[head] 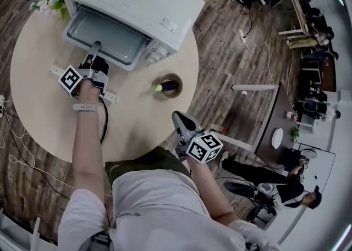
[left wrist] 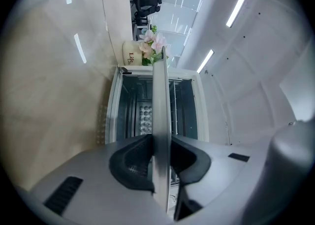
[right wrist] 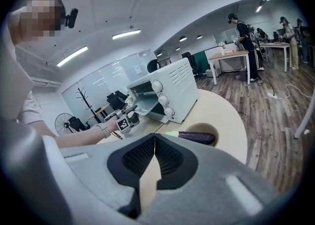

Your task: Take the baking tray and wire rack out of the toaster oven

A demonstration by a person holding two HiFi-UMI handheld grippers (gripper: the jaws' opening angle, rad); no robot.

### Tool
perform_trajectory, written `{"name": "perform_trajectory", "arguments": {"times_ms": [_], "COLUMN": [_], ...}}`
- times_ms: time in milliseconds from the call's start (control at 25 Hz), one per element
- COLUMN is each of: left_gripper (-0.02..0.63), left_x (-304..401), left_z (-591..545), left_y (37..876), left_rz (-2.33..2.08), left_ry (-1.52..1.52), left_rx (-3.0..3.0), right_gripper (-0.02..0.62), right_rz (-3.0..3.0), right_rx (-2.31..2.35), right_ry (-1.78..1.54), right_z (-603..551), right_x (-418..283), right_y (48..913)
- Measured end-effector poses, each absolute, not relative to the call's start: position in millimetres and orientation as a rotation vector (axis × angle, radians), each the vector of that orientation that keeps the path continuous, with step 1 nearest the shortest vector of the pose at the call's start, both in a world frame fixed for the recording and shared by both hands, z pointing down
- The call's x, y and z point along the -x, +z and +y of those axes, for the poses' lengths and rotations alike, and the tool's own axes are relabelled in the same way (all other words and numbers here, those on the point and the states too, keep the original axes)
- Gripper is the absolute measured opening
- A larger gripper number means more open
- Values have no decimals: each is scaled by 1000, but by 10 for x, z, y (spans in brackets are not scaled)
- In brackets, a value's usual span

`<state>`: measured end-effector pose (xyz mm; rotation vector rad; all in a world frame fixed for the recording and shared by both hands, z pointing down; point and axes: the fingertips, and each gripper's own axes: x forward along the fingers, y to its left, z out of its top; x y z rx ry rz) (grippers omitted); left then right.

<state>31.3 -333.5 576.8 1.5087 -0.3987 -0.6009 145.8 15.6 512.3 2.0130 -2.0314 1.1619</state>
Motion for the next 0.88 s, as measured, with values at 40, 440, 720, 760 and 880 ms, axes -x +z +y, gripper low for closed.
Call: {"name": "perform_trajectory", "arguments": {"times_ms": [40,440,720,760,880], "left_gripper": [75,75,75,75,75], "left_x": [-263,290,887,980,1284], "left_z": [-3294,-2876,-2571,-2526,-2379], "left_y": [5750,5696,5824,5841,5894], "left_rz": [-395,-408,-477,-492,-559], "left_ry": [-607,-620,-701,-722,-760], "left_rx": [-1503,-1513,-1448,-1433,-1409], "right_gripper": [7,6,6,6,6], "right_rz": [-2042,-2160,-2242,-2253,-2286], "right_rx": [-2002,-1881,-1754,-1737,-1679], "right_ry": [1162,1155,1101,1107,1110], "right_z": [139,-58,-187,-195,-229], "right_x": [-1438,-1226,-1014,-993,-895], "right_y": [5122,5099,5140,5154,5172]}}
